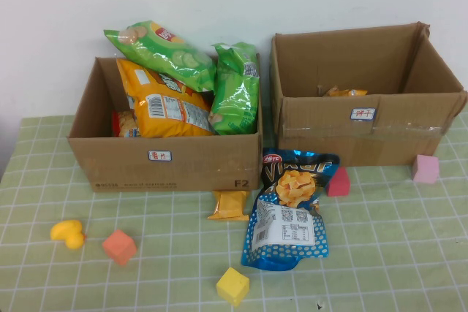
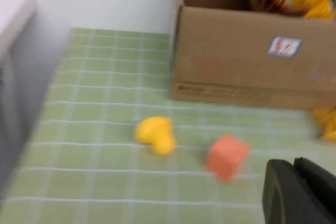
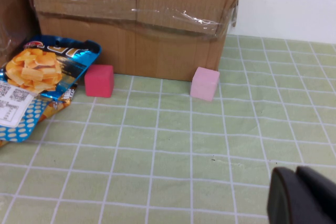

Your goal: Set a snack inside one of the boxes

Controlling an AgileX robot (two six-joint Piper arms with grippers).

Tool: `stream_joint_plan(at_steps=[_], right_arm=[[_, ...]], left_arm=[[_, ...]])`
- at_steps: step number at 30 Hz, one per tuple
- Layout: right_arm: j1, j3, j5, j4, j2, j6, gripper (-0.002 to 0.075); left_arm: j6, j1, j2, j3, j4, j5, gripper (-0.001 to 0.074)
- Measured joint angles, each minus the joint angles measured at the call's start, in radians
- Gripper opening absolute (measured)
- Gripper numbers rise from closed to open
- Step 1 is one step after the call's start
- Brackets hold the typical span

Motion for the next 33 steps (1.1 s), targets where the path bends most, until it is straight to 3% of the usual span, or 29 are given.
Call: stream_joint_plan(at_steps=[3,8,11,20,27,33], right_arm=[[0.000,0.000,0.000,0.000,0.000,0.000,-0.0002],[0.000,0.000,0.000,0.000,0.000,0.000,-0.0002],[0.000,0.000,0.000,0.000,0.000,0.000,-0.0002],[0.000,0.000,0.000,0.000,0.000,0.000,-0.0002],[0.000,0.000,0.000,0.000,0.000,0.000,-0.0002],[0.000,0.000,0.000,0.000,0.000,0.000,-0.0002]], left_arm=[[-0.024,0.000,0.000,0.004,-0.162,-0.024,-0.0003],[-0.072,0.000,0.000,0.004,-0.740,-0.061,-0.0003],[-0.076,0.000,0.000,0.004,-0.908,-0.077,-0.0003],[-0.031,-0.002,0.000,0.004,-1.015,-0.128,-0.0003],[0.525,-0.001,0.015,-0.114,-1.002,0.024,-0.0003],[0.650,-0.001,0.257,-0.338,-0.783,0.256,-0.0003]])
